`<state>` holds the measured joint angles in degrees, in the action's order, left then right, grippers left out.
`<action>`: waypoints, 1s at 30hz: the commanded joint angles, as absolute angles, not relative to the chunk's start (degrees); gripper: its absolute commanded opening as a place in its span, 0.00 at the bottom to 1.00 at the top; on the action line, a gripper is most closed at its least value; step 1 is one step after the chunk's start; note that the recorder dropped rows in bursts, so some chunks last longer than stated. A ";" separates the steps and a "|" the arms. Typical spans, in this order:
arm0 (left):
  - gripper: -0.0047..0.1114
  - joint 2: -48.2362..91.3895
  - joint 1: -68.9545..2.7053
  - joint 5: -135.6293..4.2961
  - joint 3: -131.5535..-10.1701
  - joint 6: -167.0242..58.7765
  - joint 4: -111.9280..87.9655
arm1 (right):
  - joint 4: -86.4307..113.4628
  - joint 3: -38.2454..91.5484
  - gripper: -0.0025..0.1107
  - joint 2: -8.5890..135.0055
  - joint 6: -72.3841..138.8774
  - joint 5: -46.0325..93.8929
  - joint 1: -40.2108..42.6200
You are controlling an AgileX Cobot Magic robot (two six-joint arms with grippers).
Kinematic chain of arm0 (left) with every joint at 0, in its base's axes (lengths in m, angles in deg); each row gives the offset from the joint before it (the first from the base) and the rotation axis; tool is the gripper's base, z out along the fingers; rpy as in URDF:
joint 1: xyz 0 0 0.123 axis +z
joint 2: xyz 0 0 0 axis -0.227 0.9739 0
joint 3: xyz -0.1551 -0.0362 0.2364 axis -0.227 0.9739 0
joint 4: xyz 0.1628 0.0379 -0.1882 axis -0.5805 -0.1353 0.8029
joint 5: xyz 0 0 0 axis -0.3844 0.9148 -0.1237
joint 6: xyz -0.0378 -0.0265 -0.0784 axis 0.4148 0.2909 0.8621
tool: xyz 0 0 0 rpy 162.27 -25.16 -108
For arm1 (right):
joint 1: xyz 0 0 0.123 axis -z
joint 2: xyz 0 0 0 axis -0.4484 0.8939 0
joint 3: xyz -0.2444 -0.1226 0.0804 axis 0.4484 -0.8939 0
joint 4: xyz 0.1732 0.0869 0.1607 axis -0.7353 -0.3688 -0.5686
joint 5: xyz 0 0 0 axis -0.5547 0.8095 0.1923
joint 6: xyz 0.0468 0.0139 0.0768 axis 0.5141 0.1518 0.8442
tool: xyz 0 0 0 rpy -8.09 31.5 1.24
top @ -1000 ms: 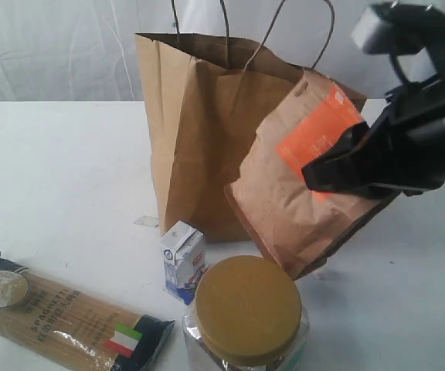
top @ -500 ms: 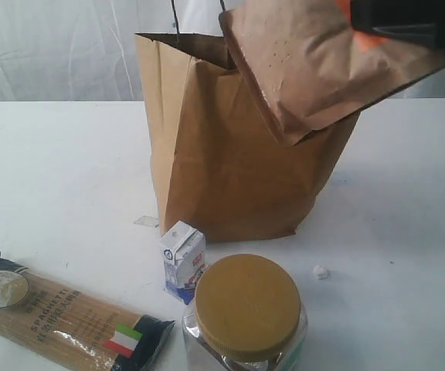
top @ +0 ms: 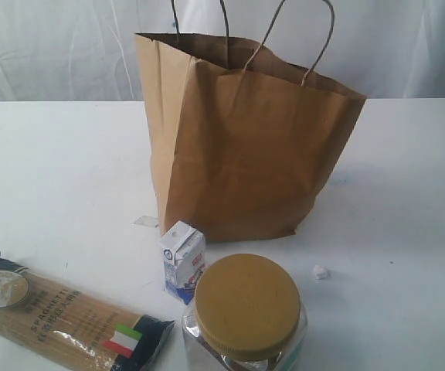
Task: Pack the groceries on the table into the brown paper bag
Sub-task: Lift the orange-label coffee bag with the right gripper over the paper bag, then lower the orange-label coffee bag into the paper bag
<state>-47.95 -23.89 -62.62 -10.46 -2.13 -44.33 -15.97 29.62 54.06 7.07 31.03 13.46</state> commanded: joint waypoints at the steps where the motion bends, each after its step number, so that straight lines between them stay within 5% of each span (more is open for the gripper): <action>1: 0.04 -48.24 -23.91 -63.10 -10.17 -2.02 -44.11 | -15.56 36.35 0.02 62.47 8.34 35.75 17.72; 9: 0.04 -48.24 -23.91 -63.10 -10.17 -2.02 -44.11 | -49.18 39.99 0.02 64.93 -20.77 52.88 17.54; 22: 0.04 -48.24 -23.91 -63.10 -10.17 -2.02 -44.11 | -55.61 39.65 0.02 69.97 -27.20 55.93 17.54; 30: 0.04 -48.24 -23.91 -63.10 -10.17 -2.02 -44.11 | -68.47 39.65 0.02 74.93 -48.57 64.54 17.31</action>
<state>-47.95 -23.89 -62.62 -10.46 -2.13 -44.33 -63.93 39.20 74.45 -42.47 63.98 17.40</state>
